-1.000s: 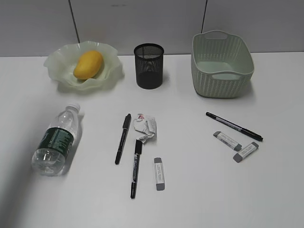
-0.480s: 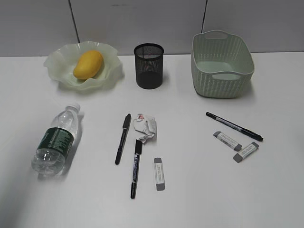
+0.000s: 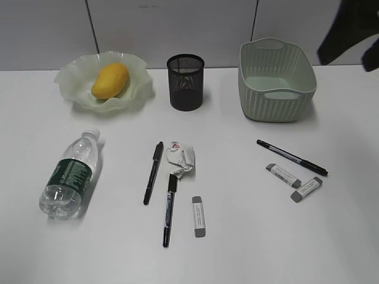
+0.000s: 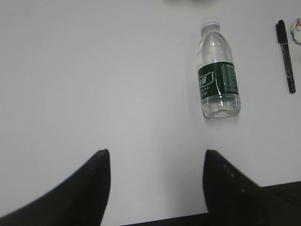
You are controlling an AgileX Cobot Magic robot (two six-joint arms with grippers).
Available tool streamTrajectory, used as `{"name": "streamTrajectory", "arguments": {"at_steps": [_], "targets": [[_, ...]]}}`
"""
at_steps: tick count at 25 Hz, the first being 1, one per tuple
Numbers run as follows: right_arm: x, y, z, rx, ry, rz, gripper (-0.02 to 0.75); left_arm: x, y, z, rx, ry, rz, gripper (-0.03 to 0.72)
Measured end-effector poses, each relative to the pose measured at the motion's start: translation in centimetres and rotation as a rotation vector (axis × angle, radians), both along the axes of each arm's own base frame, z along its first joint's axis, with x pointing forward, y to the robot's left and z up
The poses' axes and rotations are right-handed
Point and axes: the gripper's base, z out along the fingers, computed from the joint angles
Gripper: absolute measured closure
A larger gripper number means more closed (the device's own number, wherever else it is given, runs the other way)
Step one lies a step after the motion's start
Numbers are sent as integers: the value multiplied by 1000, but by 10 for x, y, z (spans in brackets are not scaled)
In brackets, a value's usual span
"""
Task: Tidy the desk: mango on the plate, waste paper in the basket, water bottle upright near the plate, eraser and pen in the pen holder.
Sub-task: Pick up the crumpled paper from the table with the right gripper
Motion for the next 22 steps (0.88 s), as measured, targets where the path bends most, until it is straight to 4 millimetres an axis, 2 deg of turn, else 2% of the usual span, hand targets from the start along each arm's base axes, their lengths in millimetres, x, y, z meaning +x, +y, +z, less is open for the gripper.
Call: {"name": "streamTrajectory", "arguments": {"at_steps": [6, 10, 15, 22], "targets": [[17, 71, -28, -41, 69, 160, 153, -52, 2, -10, -22, -157, -5, 214], [26, 112, -40, -53, 83, 235, 169, -79, 2, -20, -47, -239, -15, 214], [37, 153, -55, -60, 94, 305, 189, -100, 2, -36, -63, -305, -23, 214], [46, 187, -80, -79, 119, 340, 213, -111, 0, -57, -93, -333, -38, 214]]}}
